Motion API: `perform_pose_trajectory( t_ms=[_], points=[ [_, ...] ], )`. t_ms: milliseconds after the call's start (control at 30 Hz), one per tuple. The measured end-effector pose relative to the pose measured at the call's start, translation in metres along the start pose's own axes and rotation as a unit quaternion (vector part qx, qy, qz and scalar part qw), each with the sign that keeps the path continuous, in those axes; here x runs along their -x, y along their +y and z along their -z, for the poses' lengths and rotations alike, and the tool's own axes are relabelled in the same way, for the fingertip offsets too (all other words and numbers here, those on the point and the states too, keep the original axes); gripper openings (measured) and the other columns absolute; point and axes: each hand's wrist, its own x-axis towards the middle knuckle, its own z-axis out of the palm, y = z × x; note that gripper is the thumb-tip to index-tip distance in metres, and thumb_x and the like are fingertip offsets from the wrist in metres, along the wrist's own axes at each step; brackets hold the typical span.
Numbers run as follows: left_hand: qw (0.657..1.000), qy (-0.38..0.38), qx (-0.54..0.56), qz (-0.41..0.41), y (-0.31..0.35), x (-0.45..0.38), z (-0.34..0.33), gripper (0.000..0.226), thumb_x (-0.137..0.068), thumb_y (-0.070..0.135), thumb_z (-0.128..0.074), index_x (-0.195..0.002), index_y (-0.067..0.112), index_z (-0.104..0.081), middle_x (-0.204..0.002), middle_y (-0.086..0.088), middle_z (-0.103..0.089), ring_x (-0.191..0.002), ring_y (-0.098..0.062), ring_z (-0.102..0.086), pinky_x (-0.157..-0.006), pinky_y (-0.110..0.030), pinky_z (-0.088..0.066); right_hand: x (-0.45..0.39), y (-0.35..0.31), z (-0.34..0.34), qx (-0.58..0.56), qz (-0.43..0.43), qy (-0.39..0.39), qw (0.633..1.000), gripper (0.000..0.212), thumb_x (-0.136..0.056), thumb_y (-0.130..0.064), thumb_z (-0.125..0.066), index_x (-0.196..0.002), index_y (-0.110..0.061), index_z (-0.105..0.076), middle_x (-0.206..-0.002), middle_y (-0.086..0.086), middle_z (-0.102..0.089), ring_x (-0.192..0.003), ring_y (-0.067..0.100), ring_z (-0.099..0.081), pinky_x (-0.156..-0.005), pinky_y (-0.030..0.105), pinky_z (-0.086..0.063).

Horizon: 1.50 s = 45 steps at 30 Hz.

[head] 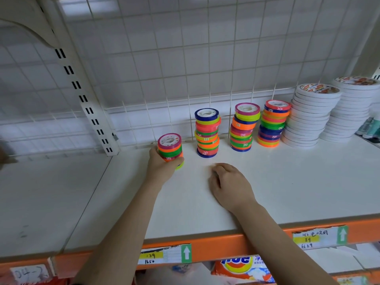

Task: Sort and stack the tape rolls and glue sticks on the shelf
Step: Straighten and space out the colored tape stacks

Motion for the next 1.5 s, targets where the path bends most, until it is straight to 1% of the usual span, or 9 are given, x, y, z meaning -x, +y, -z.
perform_pose_trajectory(
  t_ms=[100,167,300,467,633,900,1233,1367,1500],
  points=[
    [0.995,0.055,-0.086,0.005,-0.006,-0.002,-0.005,0.111,-0.02,0.086,-0.067,-0.111,0.023,-0.059,-0.105,0.001,-0.065,-0.1,-0.019,-0.061,-0.085,-0.037,-0.054,0.0,0.0,0.0,0.002,0.002,0.001,1.0,0.042,-0.098,-0.028,-0.034,-0.136,-0.013,-0.045,-0.142,0.0,-0.043,-0.131,0.015,-0.037,-0.106,0.02,-0.025],
    [0.988,0.089,-0.13,0.002,-0.008,0.0,-0.009,0.112,-0.019,0.095,-0.053,-0.103,0.021,-0.063,-0.099,-0.001,-0.066,-0.098,-0.022,-0.061,-0.086,-0.039,-0.053,0.0,0.0,0.0,0.001,0.002,0.002,1.0,0.042,-0.098,-0.028,-0.035,-0.135,-0.013,-0.046,-0.142,0.0,-0.044,-0.131,0.016,-0.037,-0.106,0.02,-0.026],
    [0.989,0.096,-0.108,-0.02,0.001,0.009,-0.007,0.089,-0.032,0.08,-0.059,-0.094,0.017,-0.066,-0.095,-0.002,-0.069,-0.093,-0.023,-0.063,-0.083,-0.039,-0.053,0.0,0.0,0.0,0.0,0.002,0.001,1.0,0.042,-0.098,-0.028,-0.034,-0.136,-0.013,-0.045,-0.142,0.0,-0.044,-0.131,0.015,-0.037,-0.106,0.02,-0.026],
    [0.995,0.048,-0.088,-0.021,0.002,0.01,0.0,0.048,-0.046,0.062,-0.069,-0.083,0.033,-0.058,-0.092,0.004,-0.065,-0.095,-0.021,-0.063,-0.087,-0.038,-0.052,0.0,-0.001,0.0,0.003,0.0,-0.001,1.0,0.042,-0.098,-0.029,-0.034,-0.136,-0.013,-0.045,-0.142,-0.001,-0.044,-0.13,0.015,-0.038,-0.106,0.021,-0.027],
    [0.99,0.033,-0.137,-0.022,-0.002,0.011,0.0,0.081,-0.033,0.068,-0.074,-0.102,0.028,-0.06,-0.099,0.009,-0.068,-0.095,-0.016,-0.062,-0.088,-0.036,-0.05,0.0,-0.002,0.0,0.004,-0.003,0.0,1.0,0.041,-0.098,-0.027,-0.035,-0.134,-0.012,-0.047,-0.141,0.0,-0.044,-0.129,0.016,-0.038,-0.104,0.02,-0.027],
    [0.982,0.054,-0.178,-0.045,-0.009,0.006,-0.001,0.072,-0.054,0.036,-0.088,-0.116,0.017,-0.056,-0.11,-0.002,-0.065,-0.102,-0.024,-0.06,-0.093,-0.038,-0.046,0.0,-0.001,0.0,0.001,-0.003,0.0,1.0,0.041,-0.097,-0.027,-0.036,-0.133,-0.012,-0.048,-0.14,0.0,-0.045,-0.129,0.017,-0.039,-0.104,0.021,-0.028],
    [0.977,0.063,-0.185,-0.082,-0.01,0.008,-0.003,0.072,-0.062,0.028,-0.085,-0.123,0.012,-0.05,-0.115,-0.008,-0.063,-0.106,-0.029,-0.059,-0.095,-0.042,-0.045,0.0,-0.001,0.0,-0.001,-0.002,0.003,1.0,0.04,-0.097,-0.026,-0.036,-0.133,-0.012,-0.048,-0.14,0.0,-0.046,-0.128,0.017,-0.04,-0.104,0.021,-0.028],
    [0.979,0.056,-0.184,-0.065,-0.008,0.011,-0.003,0.077,-0.062,0.032,-0.082,-0.127,0.015,-0.045,-0.114,-0.006,-0.063,-0.106,-0.029,-0.057,-0.097,-0.042,-0.043,0.0,-0.001,0.001,0.002,-0.002,0.0,1.0,0.041,-0.098,-0.027,-0.036,-0.134,-0.012,-0.047,-0.141,0.0,-0.045,-0.129,0.016,-0.039,-0.105,0.021,-0.027],
    [0.984,0.041,-0.169,-0.044,-0.007,0.015,0.001,0.094,-0.046,0.05,-0.074,-0.127,0.015,-0.039,-0.117,-0.005,-0.06,-0.11,-0.03,-0.055,-0.098,-0.044,-0.041,0.001,-0.001,0.001,0.003,-0.004,-0.003,1.0,0.041,-0.098,-0.027,-0.035,-0.135,-0.013,-0.046,-0.141,-0.001,-0.044,-0.13,0.016,-0.038,-0.105,0.021,-0.027]
  ],
)
